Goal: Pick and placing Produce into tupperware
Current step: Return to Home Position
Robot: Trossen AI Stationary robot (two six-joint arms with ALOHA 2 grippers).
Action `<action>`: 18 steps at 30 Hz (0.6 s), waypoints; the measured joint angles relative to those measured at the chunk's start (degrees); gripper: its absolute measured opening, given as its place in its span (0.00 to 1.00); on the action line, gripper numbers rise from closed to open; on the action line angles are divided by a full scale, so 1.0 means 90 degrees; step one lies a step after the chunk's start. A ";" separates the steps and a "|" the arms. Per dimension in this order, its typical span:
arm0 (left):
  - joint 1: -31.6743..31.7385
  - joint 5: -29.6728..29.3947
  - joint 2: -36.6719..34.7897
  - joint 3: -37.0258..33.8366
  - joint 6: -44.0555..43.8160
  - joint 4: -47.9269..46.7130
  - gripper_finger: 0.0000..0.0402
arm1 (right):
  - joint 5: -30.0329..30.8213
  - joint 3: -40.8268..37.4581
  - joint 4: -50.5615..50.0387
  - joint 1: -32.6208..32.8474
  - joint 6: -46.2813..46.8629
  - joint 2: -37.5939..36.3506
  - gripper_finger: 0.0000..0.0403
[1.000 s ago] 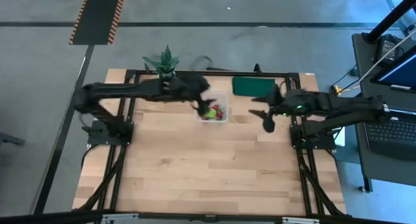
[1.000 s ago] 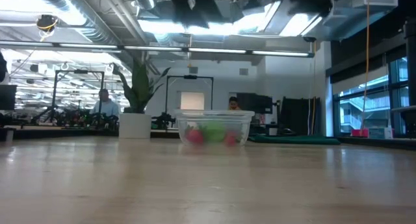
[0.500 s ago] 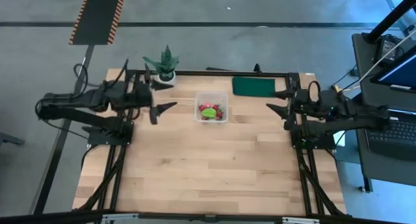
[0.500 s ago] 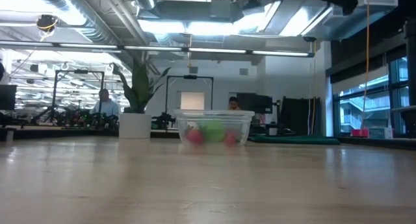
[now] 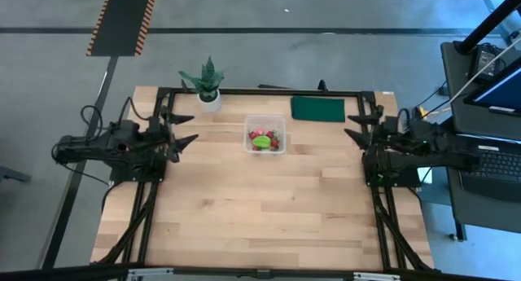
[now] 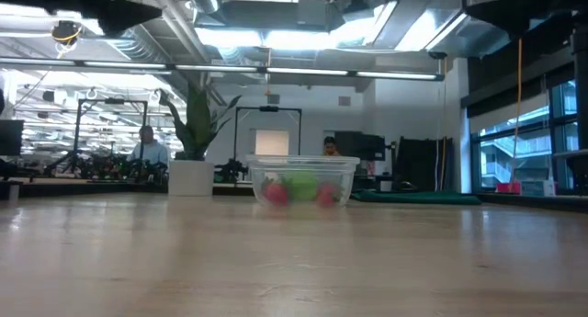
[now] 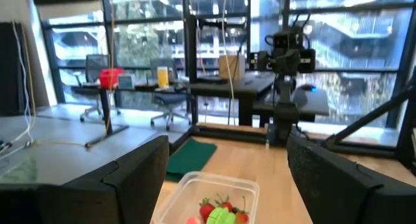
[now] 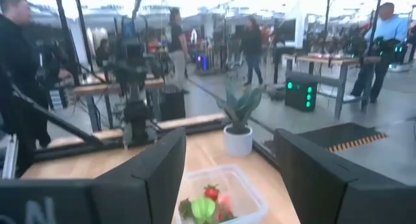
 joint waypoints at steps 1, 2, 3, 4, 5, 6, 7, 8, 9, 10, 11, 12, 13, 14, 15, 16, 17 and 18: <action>0.0000 0.0000 -0.0254 -0.0144 0.0003 -0.0009 0.76 | 0.0017 0.0000 -0.0054 0.0002 -0.0016 -0.0168 0.58; 0.0000 0.0001 -0.0503 -0.0288 0.0022 -0.0003 0.76 | 0.0020 0.0000 -0.0112 0.0002 -0.0022 -0.0325 0.58; 0.0000 0.0000 -0.0724 -0.0423 0.0017 -0.0009 0.76 | 0.0022 0.0000 -0.0170 0.0002 -0.0024 -0.0478 0.58; 0.0000 0.0000 -0.0931 -0.0551 0.0007 -0.0016 0.76 | 0.0022 0.0000 -0.0252 0.0002 -0.0023 -0.0638 0.58; 0.0000 0.0000 -0.1119 -0.0674 0.0000 -0.0029 0.76 | 0.0024 0.0000 -0.0368 0.0002 -0.0014 -0.0772 0.58; 0.0000 -0.0006 -0.1233 -0.0792 0.0000 -0.0017 0.76 | 0.0022 0.0002 -0.0474 0.0002 0.0009 -0.0888 0.58; 0.0001 -0.0021 -0.1213 -0.0876 -0.0004 0.0038 0.76 | 0.0022 0.0002 -0.0563 0.0002 0.0013 -0.0998 0.58; 0.0004 -0.0047 -0.1211 -0.0941 -0.0016 -0.0024 0.76 | 0.0022 0.0002 -0.0616 0.0002 0.0016 -0.1100 0.58; 0.0005 -0.0118 -0.1213 -0.0985 -0.0064 -0.0096 0.76 | 0.0023 0.0008 -0.0625 0.0002 0.0016 -0.1124 0.58; 0.0005 -0.0195 -0.1208 -0.1017 -0.0113 -0.0043 0.76 | 0.0025 0.0022 -0.0596 0.0002 0.0019 -0.1118 0.58; 0.0005 -0.0289 -0.1218 -0.1083 -0.0167 0.0033 0.76 | 0.0026 0.0014 -0.0629 0.0002 0.0016 -0.1114 0.58; 0.0009 -0.0328 -0.1218 -0.1173 -0.0225 0.0060 0.76 | 0.0021 0.0007 -0.0669 0.0002 0.0011 -0.1104 0.58; 0.0007 -0.0328 -0.1214 -0.1271 -0.0274 0.0058 0.76 | 0.0011 0.0008 -0.0695 0.0002 0.0013 -0.1081 0.58; 0.0006 -0.0316 -0.1211 -0.1325 -0.0276 0.0072 0.76 | 0.0011 0.0010 -0.0796 0.0002 0.0051 -0.1079 0.58; 0.0006 -0.0313 -0.1209 -0.1351 -0.0285 0.0198 0.76 | 0.0017 0.0009 -0.0922 0.0002 0.0148 -0.1095 0.58; 0.0005 -0.0329 -0.1218 -0.1405 -0.0323 0.0347 0.76 | 0.0015 0.0005 -0.1008 0.0002 0.0183 -0.1110 0.58; 0.0007 -0.0354 -0.1219 -0.1498 -0.0351 0.0462 0.76 | 0.0014 0.0005 -0.1052 0.0002 0.0207 -0.1115 0.58; 0.0007 -0.0362 -0.1217 -0.1642 -0.0394 0.0515 0.76 | 0.0014 0.0005 -0.1073 0.0002 0.0248 -0.1115 0.58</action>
